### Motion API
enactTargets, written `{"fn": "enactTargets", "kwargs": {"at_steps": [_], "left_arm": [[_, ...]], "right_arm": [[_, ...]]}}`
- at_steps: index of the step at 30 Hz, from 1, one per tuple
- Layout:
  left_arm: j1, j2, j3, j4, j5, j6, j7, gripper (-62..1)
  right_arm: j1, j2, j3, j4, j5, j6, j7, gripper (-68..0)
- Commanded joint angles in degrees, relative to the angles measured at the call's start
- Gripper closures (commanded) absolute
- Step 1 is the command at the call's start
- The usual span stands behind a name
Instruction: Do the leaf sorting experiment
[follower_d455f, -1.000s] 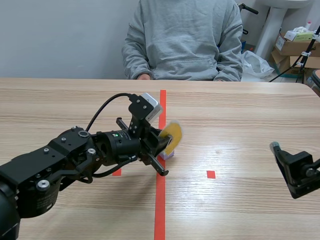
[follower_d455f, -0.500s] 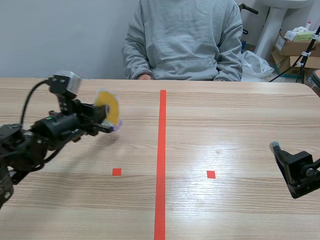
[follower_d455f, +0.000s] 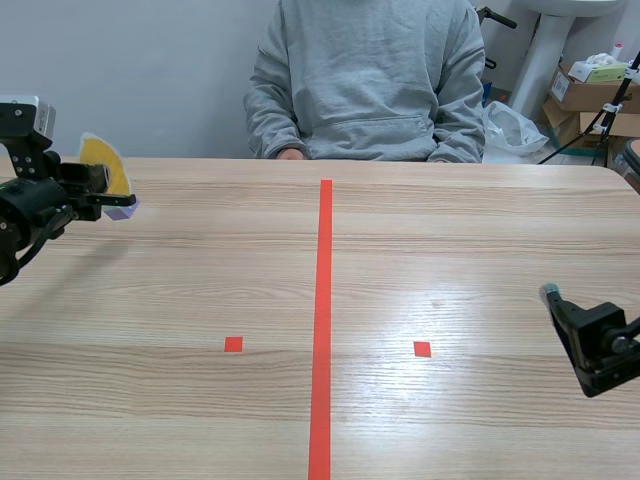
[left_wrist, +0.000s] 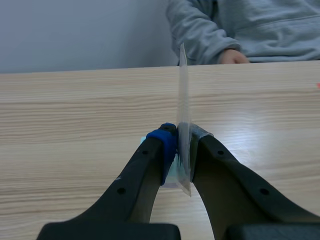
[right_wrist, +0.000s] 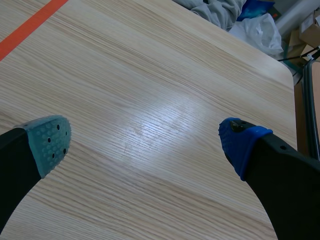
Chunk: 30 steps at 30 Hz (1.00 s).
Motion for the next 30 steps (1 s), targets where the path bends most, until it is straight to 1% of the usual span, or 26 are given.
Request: {"fn": "enactTargets", "kwargs": {"at_steps": [1,3,6,8,10,13,16,18,20,23,27,29,30], "left_arm": [[-4.2,-0.3,0.2,-2.3,0.2,1.2,-1.1,-4.0],[-7.7,-0.3,0.2,-6.7,2.6,2.2,-1.3,-4.0],[-11.3,-0.4,0.2,-12.6,5.5,4.7,-1.6,-4.0],[-12.6,-0.5,0.2,-15.8,6.8,5.3,-2.0,-4.0],[-12.8,-0.5,0.2,-17.7,7.1,6.4,-2.1,-4.0],[-12.6,-0.5,0.2,-19.1,7.2,6.8,-2.2,-4.0],[-12.6,-0.5,0.2,-19.6,7.3,8.3,-1.9,-4.0],[-12.4,-0.5,0.2,-19.6,8.6,8.4,-1.9,-4.0],[-12.1,-0.5,0.2,-19.6,9.7,9.4,-1.9,-4.0],[-11.5,-0.5,0.2,-19.6,10.6,11.0,-1.5,-4.0],[-10.7,-0.5,0.2,-19.6,11.5,11.2,-1.9,-4.1],[-10.7,-0.5,0.2,-19.6,11.5,11.2,-1.9,-5.5],[-10.7,-0.5,0.2,-19.6,11.5,11.2,-1.9,-8.2]], "right_arm": [[0.0,1.0,0.2,0.2,0.0,-0.4,0.5,-60.8],[0.0,1.0,0.2,0.2,0.0,-0.4,0.4,-60.8],[0.0,1.0,0.2,0.2,0.0,-0.4,0.4,-60.8],[0.0,1.0,0.2,0.2,0.0,-0.4,0.4,-60.8],[0.0,1.0,0.2,0.2,0.0,-0.4,0.4,-60.8],[0.0,1.0,0.2,0.2,0.0,-0.4,0.4,-60.8],[0.0,1.0,0.2,0.2,0.0,-0.4,0.4,-60.8],[0.0,1.0,0.2,0.2,0.0,-0.4,0.4,-60.8],[0.0,0.9,0.2,0.2,0.0,-0.4,0.4,-60.8],[0.0,0.9,0.2,0.2,0.0,-0.4,0.4,-60.8],[0.0,0.9,0.2,0.2,0.0,-0.4,0.4,-60.8],[0.0,0.9,0.2,0.2,0.0,-0.4,0.4,-60.8],[0.0,0.9,0.2,0.2,0.0,-0.4,0.4,-60.8]]}}
